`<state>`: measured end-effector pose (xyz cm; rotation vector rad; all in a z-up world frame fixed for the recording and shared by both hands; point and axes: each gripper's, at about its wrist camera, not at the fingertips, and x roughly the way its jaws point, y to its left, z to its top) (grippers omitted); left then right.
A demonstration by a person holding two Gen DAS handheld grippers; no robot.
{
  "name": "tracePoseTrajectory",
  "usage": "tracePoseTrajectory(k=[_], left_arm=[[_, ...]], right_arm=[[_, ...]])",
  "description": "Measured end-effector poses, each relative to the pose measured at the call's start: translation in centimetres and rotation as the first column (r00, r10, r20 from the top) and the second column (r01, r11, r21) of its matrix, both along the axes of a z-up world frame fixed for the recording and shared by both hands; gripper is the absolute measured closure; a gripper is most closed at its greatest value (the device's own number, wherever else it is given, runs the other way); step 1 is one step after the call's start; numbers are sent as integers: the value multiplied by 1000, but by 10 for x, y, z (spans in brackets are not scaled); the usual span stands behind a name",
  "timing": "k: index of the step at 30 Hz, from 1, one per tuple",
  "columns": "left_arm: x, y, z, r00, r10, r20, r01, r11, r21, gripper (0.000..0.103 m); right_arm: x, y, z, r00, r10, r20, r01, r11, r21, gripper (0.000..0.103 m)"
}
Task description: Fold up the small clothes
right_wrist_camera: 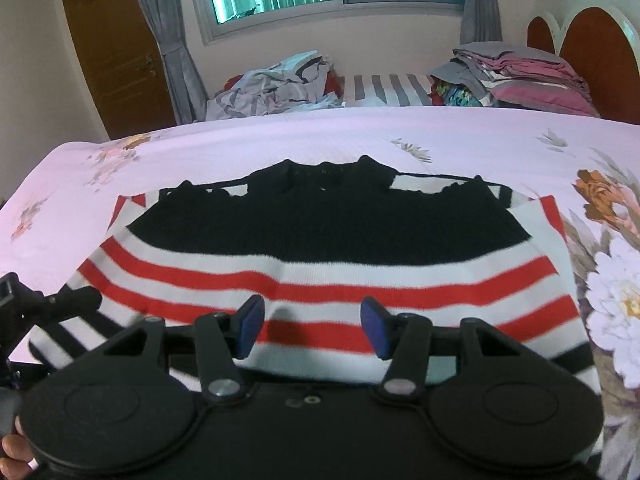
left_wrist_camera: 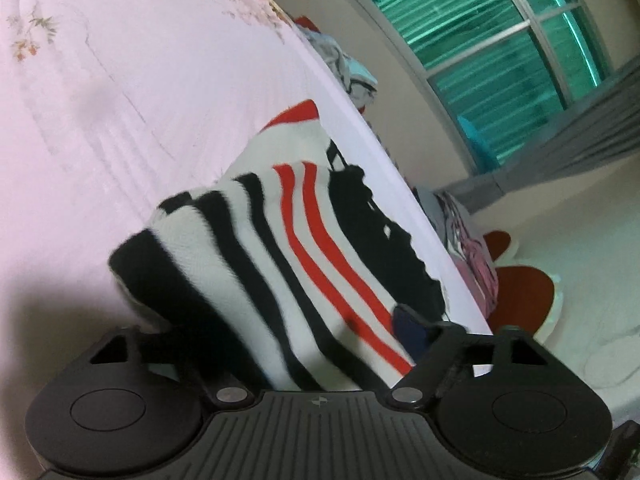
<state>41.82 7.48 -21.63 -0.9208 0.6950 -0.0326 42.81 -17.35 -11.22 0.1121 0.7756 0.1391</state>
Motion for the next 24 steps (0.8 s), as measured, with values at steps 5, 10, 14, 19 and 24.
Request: tracePoseTrajectory(k=[5,10,14,19,24], left_arm=[[6,-1,-6,999,32,7,-32,999,-16,48],[11,1,-9,1000,25,-4,-25,999,-29,58],[18,0,-8,1000,16,-8,-16,999,-35,59],[24,-3,-9,1000,14,-24,-14,1000,-22,74],[28,-8,-2,1000,10,-27,-9,1000,19,81]], right_arm=[[8,11,-19,999,15,-28,-17,998,-67,50],[5,17,-16,1000,2,-17,-4,995,-101,50],[5,30,-22,1000,6,-22,-10,982,-187,49],[8,30,-22,999,8,-35,-15,980,-199,49],[9,35,-24,1000,-7,-26,1,976,-216,47]])
